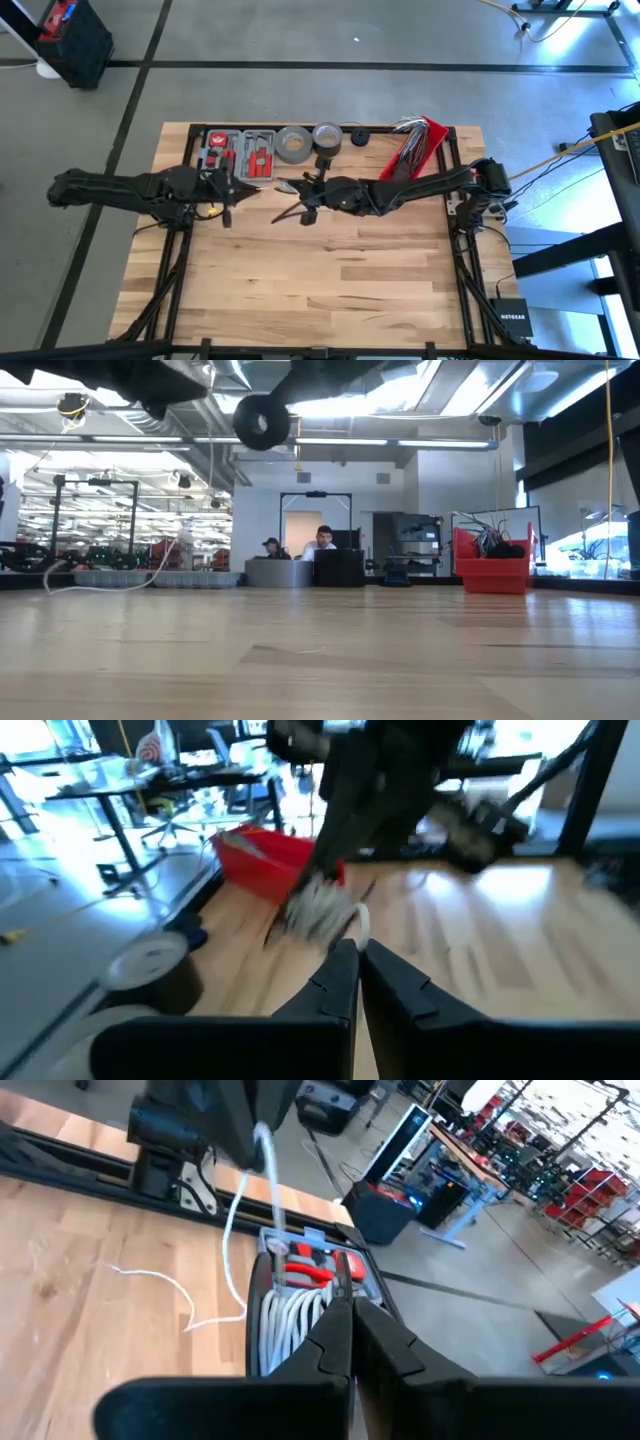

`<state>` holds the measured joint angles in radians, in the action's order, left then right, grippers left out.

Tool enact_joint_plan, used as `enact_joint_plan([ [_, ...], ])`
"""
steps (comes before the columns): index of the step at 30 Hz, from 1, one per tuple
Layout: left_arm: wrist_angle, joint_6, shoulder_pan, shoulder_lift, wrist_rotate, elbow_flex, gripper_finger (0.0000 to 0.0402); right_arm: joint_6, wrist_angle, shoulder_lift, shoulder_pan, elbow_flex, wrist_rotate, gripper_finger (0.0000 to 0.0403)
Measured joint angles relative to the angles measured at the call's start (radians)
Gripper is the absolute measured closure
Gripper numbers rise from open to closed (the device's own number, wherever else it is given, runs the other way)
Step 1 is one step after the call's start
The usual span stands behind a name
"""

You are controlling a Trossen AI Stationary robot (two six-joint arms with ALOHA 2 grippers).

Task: Coil cords
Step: Coil the white wire on the black spool

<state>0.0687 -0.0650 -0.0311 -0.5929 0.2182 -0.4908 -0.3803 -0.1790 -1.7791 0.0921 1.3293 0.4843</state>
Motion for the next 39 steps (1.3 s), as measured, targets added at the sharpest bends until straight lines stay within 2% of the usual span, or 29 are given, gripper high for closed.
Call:
enact_joint_plan([
  [10,-0.151,0.081,-0.002,-0.152,-0.009,0.0,0.0394,0.013,-0.102,-0.066,-0.036,0.0,-0.014,0.0397],
  [27,-0.398,0.059,-0.018,-0.368,-0.009,0.0,0.0394,0.12,-0.202,-0.067,-0.041,0.0,-0.033,0.0397],
  [32,-0.43,0.038,-0.014,-0.412,0.001,0.0,0.0394,0.183,-0.278,-0.067,-0.042,-0.002,-0.086,0.0397],
  [39,-0.407,-0.002,-0.013,-0.426,0.049,-0.001,0.0394,0.212,-0.348,-0.061,-0.022,-0.002,-0.065,0.0397],
])
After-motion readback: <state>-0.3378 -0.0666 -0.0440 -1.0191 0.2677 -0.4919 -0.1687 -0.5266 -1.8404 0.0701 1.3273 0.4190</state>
